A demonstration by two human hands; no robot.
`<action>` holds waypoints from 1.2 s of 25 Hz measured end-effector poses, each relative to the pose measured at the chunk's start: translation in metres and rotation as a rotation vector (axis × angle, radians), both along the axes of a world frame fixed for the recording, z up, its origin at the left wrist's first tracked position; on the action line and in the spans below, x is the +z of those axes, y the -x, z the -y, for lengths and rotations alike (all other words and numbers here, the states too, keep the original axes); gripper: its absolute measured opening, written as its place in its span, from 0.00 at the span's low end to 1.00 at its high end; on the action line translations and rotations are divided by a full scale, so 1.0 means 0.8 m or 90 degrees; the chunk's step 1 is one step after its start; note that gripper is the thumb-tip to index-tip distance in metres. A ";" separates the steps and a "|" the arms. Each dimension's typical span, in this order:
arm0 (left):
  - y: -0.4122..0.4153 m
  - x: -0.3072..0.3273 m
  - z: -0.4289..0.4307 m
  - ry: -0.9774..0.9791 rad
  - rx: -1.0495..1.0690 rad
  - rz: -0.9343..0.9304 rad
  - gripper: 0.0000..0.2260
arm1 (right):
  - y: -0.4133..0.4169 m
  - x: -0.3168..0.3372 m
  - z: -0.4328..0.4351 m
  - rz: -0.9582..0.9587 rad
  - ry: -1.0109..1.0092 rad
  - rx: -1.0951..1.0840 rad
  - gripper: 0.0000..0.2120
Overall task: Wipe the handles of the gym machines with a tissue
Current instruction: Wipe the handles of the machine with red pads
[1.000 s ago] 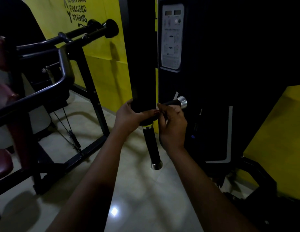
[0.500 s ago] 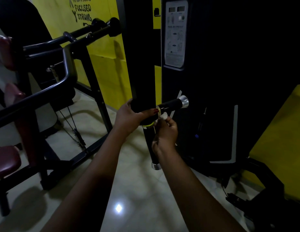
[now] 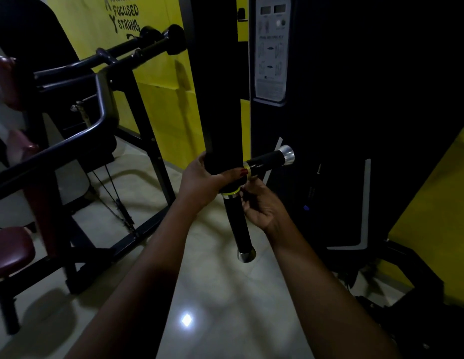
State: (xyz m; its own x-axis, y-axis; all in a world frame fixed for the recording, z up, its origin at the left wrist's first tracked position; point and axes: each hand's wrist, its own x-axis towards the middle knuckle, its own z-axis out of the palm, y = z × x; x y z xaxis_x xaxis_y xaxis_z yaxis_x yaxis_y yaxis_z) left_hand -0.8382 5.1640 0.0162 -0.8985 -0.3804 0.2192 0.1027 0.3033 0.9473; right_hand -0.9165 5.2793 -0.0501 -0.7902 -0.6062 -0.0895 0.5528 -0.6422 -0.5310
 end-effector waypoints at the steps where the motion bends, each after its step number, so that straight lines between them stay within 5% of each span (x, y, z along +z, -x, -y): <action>1: 0.000 -0.001 0.000 0.002 0.000 -0.002 0.31 | 0.004 0.007 0.004 0.003 0.016 0.003 0.10; 4: 0.001 -0.003 -0.001 0.017 0.007 -0.008 0.32 | 0.009 0.030 0.014 0.022 0.085 0.036 0.20; 10: 0.003 -0.006 0.005 0.013 -0.002 0.004 0.32 | -0.039 0.010 -0.004 0.030 0.101 -0.099 0.08; 12: 0.004 -0.007 0.006 0.008 0.005 0.007 0.33 | -0.054 0.009 0.004 0.074 0.048 -0.245 0.07; 14: 0.006 -0.008 0.006 0.002 0.007 0.008 0.32 | -0.063 0.016 0.010 0.028 -0.148 -0.426 0.07; 17: 0.004 -0.006 0.004 -0.007 0.003 0.010 0.31 | -0.076 0.021 0.016 -0.141 -0.440 -0.627 0.07; 23: 0.000 0.001 -0.002 -0.022 0.015 -0.003 0.24 | -0.063 0.027 0.017 -0.572 -0.561 -0.797 0.11; 26: 0.001 -0.001 -0.001 0.000 0.023 -0.004 0.26 | -0.036 0.058 -0.008 -0.883 -0.736 -0.669 0.13; 30: -0.003 0.000 -0.002 0.032 0.029 -0.007 0.29 | 0.003 0.117 -0.037 -1.176 -1.001 -0.266 0.09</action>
